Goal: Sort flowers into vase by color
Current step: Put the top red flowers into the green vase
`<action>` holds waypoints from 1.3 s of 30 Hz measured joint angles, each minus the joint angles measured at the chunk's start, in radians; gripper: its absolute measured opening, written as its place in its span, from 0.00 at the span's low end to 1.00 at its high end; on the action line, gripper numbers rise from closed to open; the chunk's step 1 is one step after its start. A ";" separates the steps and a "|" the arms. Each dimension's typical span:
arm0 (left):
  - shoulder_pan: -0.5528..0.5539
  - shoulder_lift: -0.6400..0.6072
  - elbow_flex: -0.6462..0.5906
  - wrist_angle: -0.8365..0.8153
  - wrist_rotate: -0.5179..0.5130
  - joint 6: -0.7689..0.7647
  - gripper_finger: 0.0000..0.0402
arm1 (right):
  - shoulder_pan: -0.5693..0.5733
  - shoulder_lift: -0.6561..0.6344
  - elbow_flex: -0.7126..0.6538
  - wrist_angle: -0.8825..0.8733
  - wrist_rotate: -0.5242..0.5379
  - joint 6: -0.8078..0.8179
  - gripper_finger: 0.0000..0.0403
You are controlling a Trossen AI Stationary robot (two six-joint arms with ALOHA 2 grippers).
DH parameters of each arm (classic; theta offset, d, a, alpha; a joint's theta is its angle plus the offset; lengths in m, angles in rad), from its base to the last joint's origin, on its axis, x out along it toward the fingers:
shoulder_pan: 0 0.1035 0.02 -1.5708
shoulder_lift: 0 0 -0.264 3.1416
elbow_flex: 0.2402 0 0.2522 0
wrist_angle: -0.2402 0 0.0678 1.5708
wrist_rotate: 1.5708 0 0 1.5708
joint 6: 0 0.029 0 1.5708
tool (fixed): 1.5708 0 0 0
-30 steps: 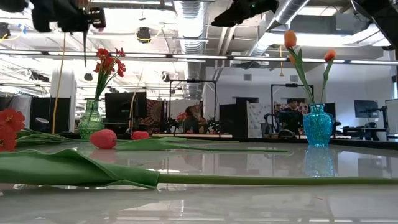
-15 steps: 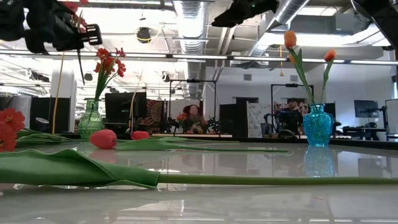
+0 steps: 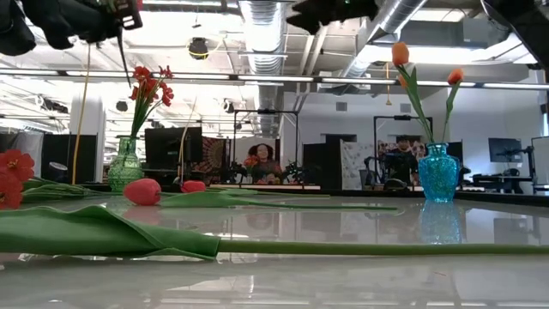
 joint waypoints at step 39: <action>-0.176 0.381 0.374 0.054 0.744 -0.499 0.00 | 0.418 0.166 -0.002 0.647 0.177 0.581 0.72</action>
